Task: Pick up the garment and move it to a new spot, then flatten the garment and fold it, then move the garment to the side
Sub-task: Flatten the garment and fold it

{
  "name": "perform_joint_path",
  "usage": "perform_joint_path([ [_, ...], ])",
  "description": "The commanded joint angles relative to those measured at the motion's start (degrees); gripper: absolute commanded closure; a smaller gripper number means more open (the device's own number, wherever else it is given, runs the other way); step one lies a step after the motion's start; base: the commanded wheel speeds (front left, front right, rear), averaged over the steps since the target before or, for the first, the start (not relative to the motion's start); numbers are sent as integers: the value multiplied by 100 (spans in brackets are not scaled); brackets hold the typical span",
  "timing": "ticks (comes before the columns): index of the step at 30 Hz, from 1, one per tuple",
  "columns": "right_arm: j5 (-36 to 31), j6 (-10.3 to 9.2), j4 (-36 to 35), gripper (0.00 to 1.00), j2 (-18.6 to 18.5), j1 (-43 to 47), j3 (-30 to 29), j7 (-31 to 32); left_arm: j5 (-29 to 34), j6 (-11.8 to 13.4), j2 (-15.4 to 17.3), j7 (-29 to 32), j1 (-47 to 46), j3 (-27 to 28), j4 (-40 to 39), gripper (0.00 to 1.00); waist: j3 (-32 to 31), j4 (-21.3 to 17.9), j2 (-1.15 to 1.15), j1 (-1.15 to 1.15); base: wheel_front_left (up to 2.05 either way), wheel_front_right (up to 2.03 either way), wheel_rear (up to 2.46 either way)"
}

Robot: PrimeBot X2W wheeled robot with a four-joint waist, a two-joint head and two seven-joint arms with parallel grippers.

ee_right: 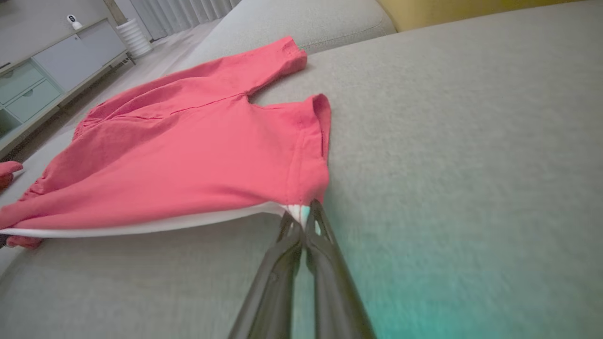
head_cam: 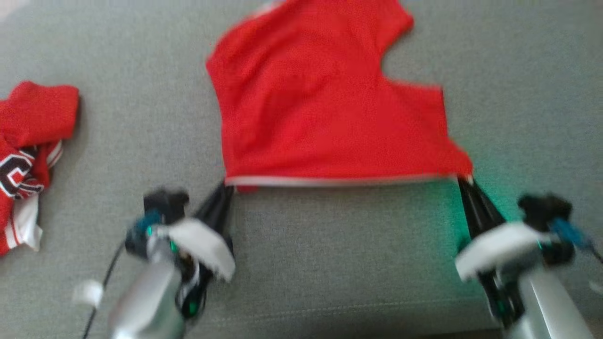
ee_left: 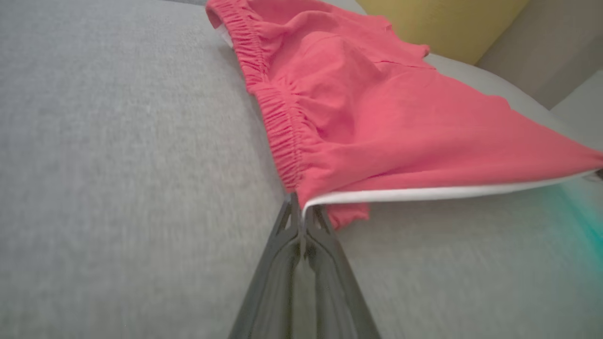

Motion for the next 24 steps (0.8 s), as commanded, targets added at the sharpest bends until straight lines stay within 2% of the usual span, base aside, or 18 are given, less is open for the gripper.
perform_joint_path([
  [1,-57,19,-366,100,-24,152,-59,92,-24,107,289,-27,47,257,-214,100,-147,3,0,1,0,0,0],
  [7,-380,19,-2496,100,276,1692,-537,1412,-194,583,578,567,1269,270,-1981,100,-366,18,0,1,0,0,0],
  [12,-468,19,-3598,100,367,2259,-721,2153,-315,1045,829,1238,2065,284,-3535,100,-394,-20,0,1,0,0,0],
  [18,-591,19,-4016,100,338,2006,-816,2452,-438,1352,991,1759,2262,389,-4634,100,-254,45,0,1,0,0,0],
  [24,-503,19,-3646,100,-28,899,-770,2544,-662,1258,942,2054,1588,530,-4762,100,242,234,0,1,0,0,0],
])
